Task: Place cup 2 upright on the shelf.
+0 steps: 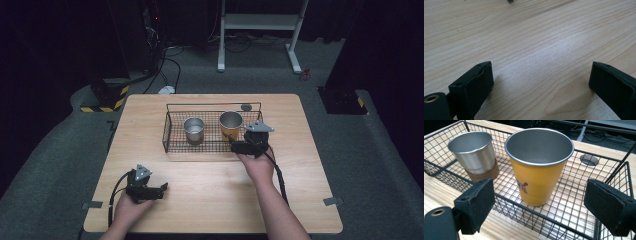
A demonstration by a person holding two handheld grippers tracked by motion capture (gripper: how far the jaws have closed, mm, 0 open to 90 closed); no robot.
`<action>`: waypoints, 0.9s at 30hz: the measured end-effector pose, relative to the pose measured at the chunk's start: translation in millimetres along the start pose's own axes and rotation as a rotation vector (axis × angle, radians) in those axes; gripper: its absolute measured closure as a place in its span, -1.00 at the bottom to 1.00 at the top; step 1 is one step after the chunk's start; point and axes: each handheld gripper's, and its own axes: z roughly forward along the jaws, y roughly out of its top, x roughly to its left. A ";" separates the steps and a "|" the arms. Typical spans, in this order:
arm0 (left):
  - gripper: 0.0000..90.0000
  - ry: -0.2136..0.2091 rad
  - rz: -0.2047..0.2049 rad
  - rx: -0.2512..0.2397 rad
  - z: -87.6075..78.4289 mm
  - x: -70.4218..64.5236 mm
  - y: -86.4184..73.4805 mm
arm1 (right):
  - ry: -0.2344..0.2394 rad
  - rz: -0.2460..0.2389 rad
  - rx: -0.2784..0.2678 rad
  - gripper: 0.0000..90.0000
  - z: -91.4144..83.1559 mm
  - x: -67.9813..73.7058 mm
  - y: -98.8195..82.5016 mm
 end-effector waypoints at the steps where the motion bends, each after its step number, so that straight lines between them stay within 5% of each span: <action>1: -0.86 0.000 0.000 0.000 0.0 0.0 0.0 | 0.000 0.000 0.000 -0.78 0.0 0.0 0.0; 27: -0.90 0.012 -0.001 0.005 0.3 0.8 0.3 | 0.011 -0.025 -0.008 -0.78 -50.6 3.3 -34.4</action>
